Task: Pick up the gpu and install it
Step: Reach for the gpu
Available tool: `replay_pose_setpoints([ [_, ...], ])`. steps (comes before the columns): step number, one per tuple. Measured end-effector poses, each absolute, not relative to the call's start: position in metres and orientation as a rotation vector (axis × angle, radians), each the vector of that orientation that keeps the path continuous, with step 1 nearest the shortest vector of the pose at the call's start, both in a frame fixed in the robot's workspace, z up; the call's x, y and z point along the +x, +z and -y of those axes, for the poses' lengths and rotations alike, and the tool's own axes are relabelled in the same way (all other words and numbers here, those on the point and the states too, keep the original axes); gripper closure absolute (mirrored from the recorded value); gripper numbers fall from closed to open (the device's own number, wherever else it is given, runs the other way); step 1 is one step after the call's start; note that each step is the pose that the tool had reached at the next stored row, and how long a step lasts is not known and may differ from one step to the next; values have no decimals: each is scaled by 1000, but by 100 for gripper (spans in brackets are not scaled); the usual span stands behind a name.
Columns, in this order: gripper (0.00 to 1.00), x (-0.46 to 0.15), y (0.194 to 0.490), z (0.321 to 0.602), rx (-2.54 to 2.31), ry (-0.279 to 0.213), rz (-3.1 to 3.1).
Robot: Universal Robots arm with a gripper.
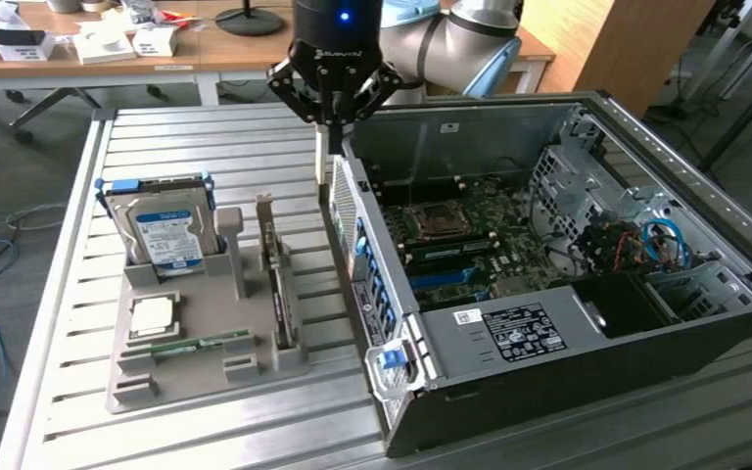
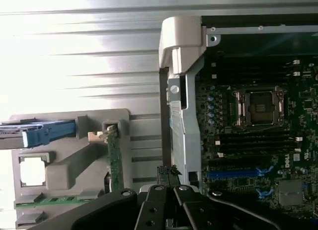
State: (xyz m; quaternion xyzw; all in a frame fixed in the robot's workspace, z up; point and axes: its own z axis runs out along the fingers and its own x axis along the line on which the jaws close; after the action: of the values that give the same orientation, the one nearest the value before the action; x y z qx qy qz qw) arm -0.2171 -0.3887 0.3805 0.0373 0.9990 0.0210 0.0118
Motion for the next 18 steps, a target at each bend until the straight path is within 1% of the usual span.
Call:
replay_pose_setpoints([
  [18,89,-261,368,383,117,64,-3125],
])
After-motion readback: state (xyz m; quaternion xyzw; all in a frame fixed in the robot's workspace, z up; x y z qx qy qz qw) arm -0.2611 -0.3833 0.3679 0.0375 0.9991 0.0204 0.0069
